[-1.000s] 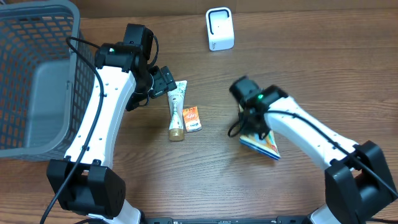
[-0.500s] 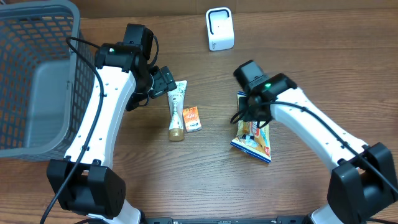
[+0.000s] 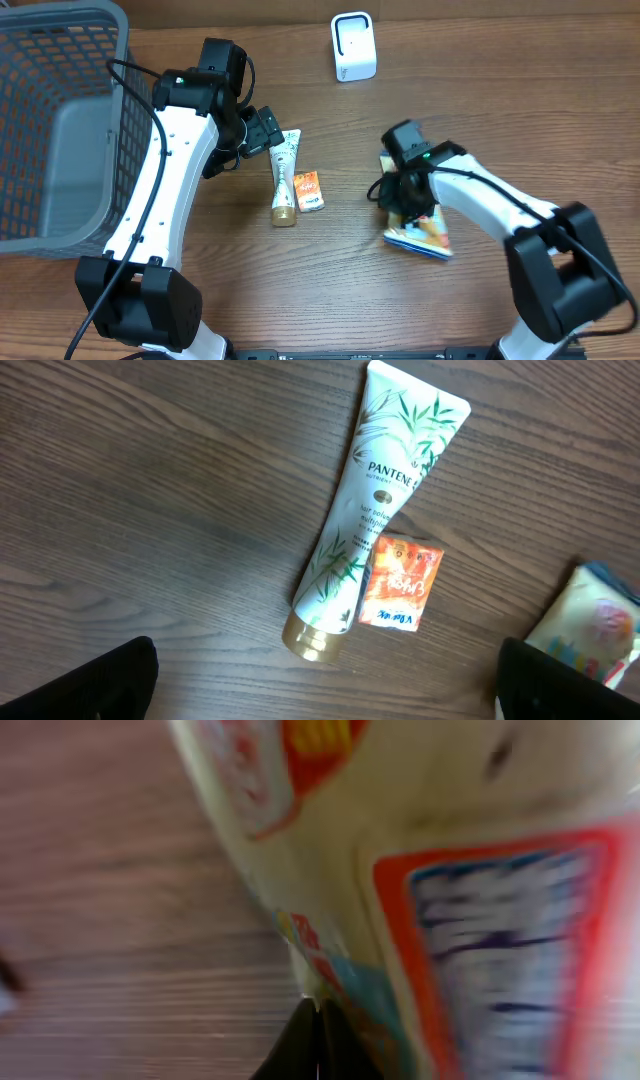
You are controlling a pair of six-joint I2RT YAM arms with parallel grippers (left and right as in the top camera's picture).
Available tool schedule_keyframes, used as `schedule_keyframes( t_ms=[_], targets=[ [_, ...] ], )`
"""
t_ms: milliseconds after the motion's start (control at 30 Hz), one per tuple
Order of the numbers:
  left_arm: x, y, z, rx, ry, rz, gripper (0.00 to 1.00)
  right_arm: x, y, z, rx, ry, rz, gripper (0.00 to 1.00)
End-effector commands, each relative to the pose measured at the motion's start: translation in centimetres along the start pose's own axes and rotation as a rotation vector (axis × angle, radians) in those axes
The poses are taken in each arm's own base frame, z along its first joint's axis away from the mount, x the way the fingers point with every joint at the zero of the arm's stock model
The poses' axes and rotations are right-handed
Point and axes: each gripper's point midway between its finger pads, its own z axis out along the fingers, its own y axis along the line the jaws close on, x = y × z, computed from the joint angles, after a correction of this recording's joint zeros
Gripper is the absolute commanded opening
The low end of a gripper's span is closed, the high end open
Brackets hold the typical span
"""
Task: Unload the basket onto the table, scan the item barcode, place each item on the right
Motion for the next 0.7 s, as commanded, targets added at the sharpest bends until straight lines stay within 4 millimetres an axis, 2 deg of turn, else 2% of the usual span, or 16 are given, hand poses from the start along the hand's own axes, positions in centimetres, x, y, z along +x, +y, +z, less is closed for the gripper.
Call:
schedule_keyframes(
  t_ms=[0,67,167,333,433,533,667],
  targets=[
    [-0.1,0.2,0.4,-0.013,0.002,0.014,1.00,1.0,0.1,0.7,-0.018,0.052,0.033,0.04],
    [-0.1,0.2,0.4,-0.013,0.002,0.014,1.00,0.4,0.5,-0.1,-0.026,0.042,0.033,0.04],
    [-0.1,0.2,0.4,-0.013,0.002,0.014,1.00,-0.9,1.3,-2.5,-0.033,0.026,-0.002,0.04],
    [-0.1,0.2,0.4,-0.013,0.002,0.014,1.00,-3.6,1.1,-9.0,0.047,-0.037,-0.017,0.04],
    [-0.1,0.2,0.4,-0.013,0.002,0.014,1.00,-4.7,0.2,-11.5,0.124,-0.092,-0.014,0.04],
    [-0.1,0.2,0.4,-0.013,0.002,0.014,1.00,-4.5,-0.1,-11.5,0.138,-0.085,-0.011,0.04],
    [-0.1,0.2,0.4,-0.013,0.002,0.014,1.00,-3.8,-2.1,-9.9,0.217,-0.070,0.008,0.04]
  ],
)
